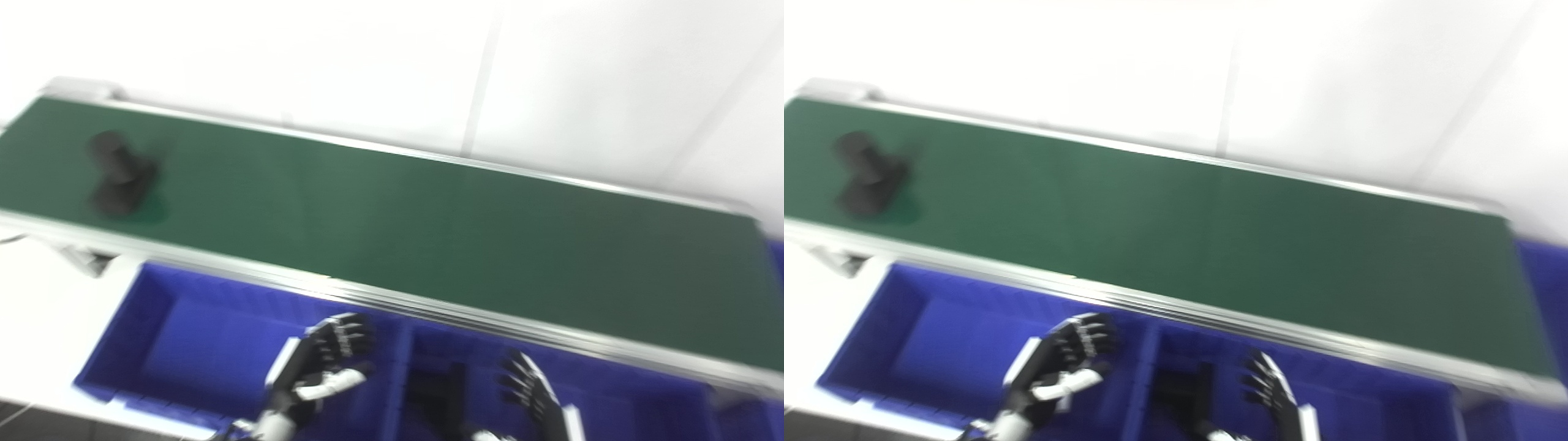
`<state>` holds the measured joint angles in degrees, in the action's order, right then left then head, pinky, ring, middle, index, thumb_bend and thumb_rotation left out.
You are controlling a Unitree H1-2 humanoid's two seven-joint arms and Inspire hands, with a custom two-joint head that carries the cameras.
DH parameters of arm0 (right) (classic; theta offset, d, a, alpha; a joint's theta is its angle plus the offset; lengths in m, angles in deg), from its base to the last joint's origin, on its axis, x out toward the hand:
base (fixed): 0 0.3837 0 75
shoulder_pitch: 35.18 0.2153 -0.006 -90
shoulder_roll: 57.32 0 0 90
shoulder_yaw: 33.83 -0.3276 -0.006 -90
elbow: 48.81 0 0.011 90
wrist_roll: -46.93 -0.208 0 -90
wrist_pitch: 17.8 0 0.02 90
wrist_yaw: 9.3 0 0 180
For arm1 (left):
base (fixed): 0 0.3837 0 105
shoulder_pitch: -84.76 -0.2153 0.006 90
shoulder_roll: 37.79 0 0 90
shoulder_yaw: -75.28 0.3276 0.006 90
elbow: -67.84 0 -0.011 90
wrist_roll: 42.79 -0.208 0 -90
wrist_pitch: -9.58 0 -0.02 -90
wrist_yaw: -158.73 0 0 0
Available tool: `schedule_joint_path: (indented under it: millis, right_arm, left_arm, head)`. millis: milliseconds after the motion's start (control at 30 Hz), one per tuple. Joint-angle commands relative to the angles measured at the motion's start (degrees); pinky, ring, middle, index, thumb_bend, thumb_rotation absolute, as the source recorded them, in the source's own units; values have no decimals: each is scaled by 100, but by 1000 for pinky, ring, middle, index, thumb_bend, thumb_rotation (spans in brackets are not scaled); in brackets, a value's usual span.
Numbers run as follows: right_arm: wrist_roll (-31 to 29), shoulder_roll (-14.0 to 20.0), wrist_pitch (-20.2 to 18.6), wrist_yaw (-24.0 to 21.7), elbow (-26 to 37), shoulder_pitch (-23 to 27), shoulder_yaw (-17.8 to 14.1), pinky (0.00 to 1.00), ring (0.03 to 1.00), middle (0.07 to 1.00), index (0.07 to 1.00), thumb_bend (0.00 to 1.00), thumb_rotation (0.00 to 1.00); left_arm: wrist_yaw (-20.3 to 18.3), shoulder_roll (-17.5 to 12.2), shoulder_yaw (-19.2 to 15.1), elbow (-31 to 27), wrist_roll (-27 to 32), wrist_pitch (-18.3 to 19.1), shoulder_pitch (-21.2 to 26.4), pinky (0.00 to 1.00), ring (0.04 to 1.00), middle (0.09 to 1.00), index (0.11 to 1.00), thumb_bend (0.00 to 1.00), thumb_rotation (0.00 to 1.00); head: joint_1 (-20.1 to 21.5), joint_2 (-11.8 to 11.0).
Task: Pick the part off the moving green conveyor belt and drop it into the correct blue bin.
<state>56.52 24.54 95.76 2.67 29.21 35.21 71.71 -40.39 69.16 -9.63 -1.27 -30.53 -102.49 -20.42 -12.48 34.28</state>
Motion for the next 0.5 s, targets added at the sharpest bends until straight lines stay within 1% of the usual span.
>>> schedule_joint_path:
  millis: [0,33,133,167,200,233,267,333,433,467]
  right_arm:
    - [-131,34,335,-38,49,48,-36,679,758,837,897,604,5]
    - [-168,62,336,-43,24,59,-37,679,759,838,899,599,8]
    - [-239,117,336,-76,-29,81,-39,685,763,843,908,573,25]
    - [-252,137,336,-71,-48,93,-34,687,765,845,910,568,29]
    - [-261,151,336,-64,-61,101,-30,687,763,844,910,561,11]
    - [-279,158,336,-72,-96,113,-36,687,763,844,911,559,5]
    - [-293,163,336,-79,-120,121,-41,696,768,846,911,553,2]
    - [-261,178,336,-45,-174,143,-27,697,767,842,908,551,0]
    - [-325,160,336,-78,-219,160,-46,701,771,846,909,543,0]
    - [-331,156,336,-78,-237,166,-50,703,772,846,908,544,0]
  left_arm:
    - [108,113,15,12,-136,-341,107,699,655,691,715,672,0]
    - [148,144,23,68,-202,-382,119,688,651,689,714,676,0]
    - [225,207,44,141,-309,-407,128,670,650,695,714,682,0]
    - [253,224,53,159,-343,-410,129,667,651,696,714,684,0]
    - [274,234,61,171,-366,-414,131,664,650,696,714,693,0]
    - [283,243,65,195,-382,-426,139,663,650,697,714,696,0]
    - [289,249,68,211,-392,-434,145,661,647,697,715,700,0]
    - [303,267,64,237,-388,-432,157,663,646,694,711,708,0]
    - [304,282,62,277,-376,-439,171,661,640,692,710,713,0]
    - [298,284,62,304,-379,-449,181,660,640,692,710,713,0]
  head:
    - [-190,-85]
    - [-331,-154]
    - [-410,-214]
    - [-478,-275]
    - [-478,-275]
    - [-532,-345]
    - [-532,-345]
    - [-570,-438]
    - [-581,-493]
    - [-602,-577]
